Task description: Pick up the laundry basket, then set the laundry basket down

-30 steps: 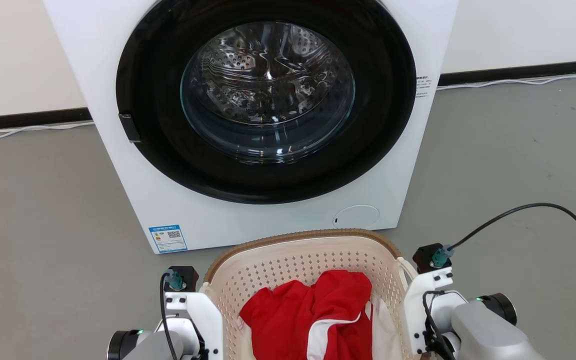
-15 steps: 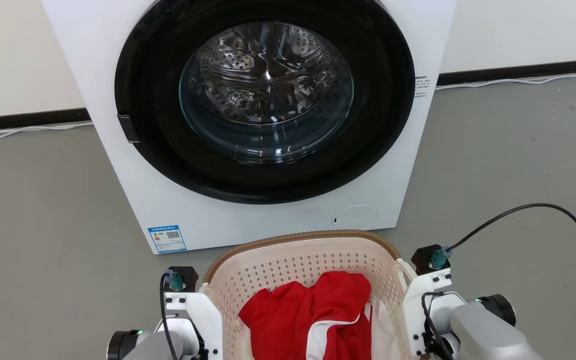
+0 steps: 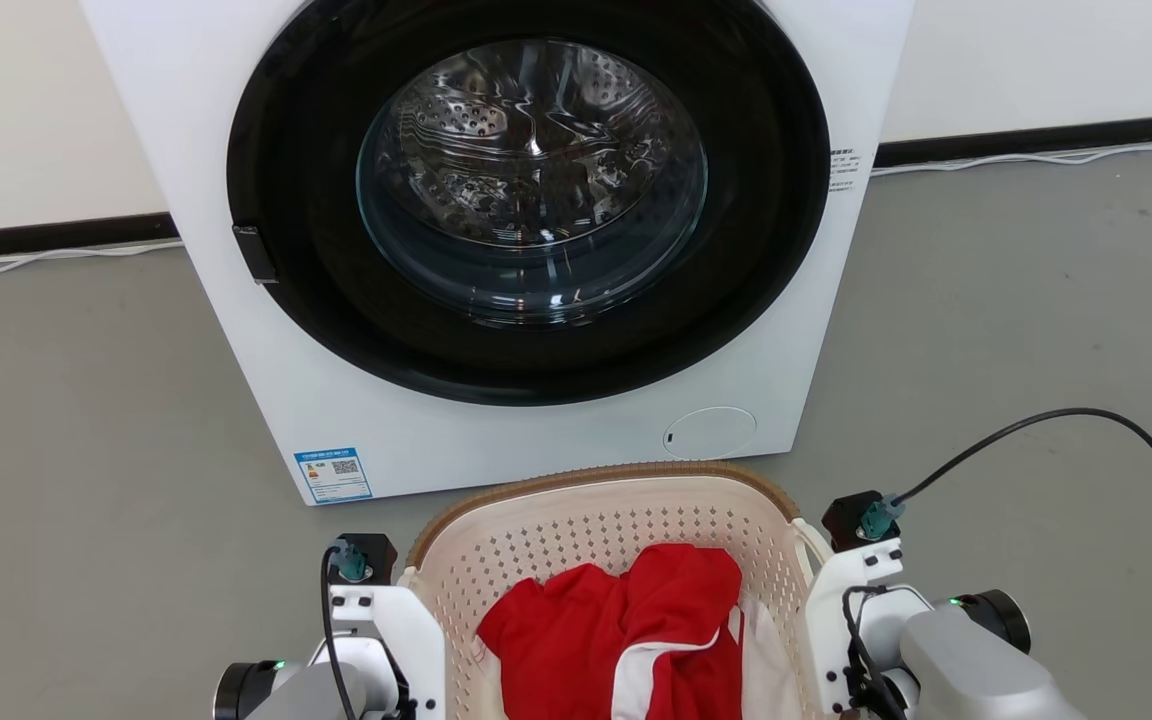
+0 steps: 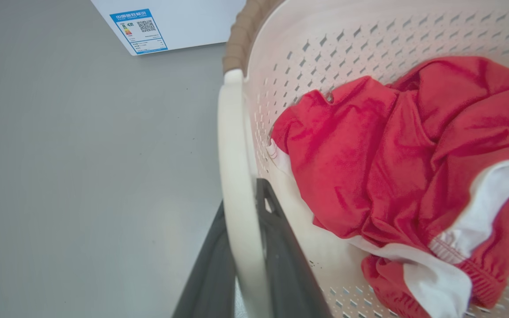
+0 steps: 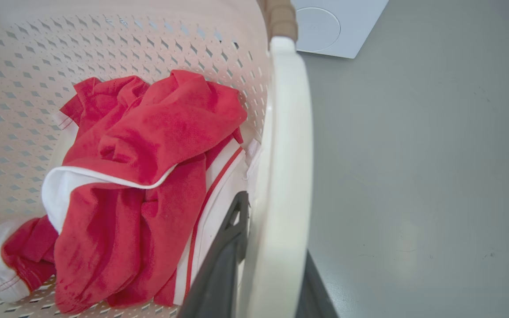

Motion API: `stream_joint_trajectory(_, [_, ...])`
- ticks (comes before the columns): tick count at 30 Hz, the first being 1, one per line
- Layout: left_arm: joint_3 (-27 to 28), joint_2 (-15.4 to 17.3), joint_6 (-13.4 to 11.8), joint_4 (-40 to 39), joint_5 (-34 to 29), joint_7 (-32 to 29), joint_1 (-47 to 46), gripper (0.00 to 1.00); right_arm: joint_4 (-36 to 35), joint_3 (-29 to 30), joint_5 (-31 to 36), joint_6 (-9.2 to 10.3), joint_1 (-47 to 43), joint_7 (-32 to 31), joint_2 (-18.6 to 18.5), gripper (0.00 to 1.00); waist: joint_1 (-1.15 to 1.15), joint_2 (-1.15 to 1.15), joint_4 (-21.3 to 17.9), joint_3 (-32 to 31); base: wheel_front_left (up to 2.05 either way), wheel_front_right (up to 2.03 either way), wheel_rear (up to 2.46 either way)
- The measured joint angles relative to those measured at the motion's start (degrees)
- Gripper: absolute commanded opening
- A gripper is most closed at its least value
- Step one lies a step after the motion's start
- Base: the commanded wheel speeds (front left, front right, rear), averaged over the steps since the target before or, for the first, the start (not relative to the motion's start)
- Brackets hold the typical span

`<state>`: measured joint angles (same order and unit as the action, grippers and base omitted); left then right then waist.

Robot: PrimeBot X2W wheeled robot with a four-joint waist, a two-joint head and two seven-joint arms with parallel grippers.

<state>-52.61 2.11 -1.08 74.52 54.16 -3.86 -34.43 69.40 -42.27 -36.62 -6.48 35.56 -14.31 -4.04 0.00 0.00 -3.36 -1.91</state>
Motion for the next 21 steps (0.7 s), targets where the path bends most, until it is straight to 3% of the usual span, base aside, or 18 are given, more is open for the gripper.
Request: stream_joint_trajectory(21, [-0.59, 0.03, 0.0, 0.11, 0.87, -0.23, -0.1, 0.0, -0.3, -2.36, -1.75, 0.01, 0.19, 0.87, -0.23, 0.0, 0.0, 0.0, 0.05, 0.62, 0.0, 0.0, 0.0])
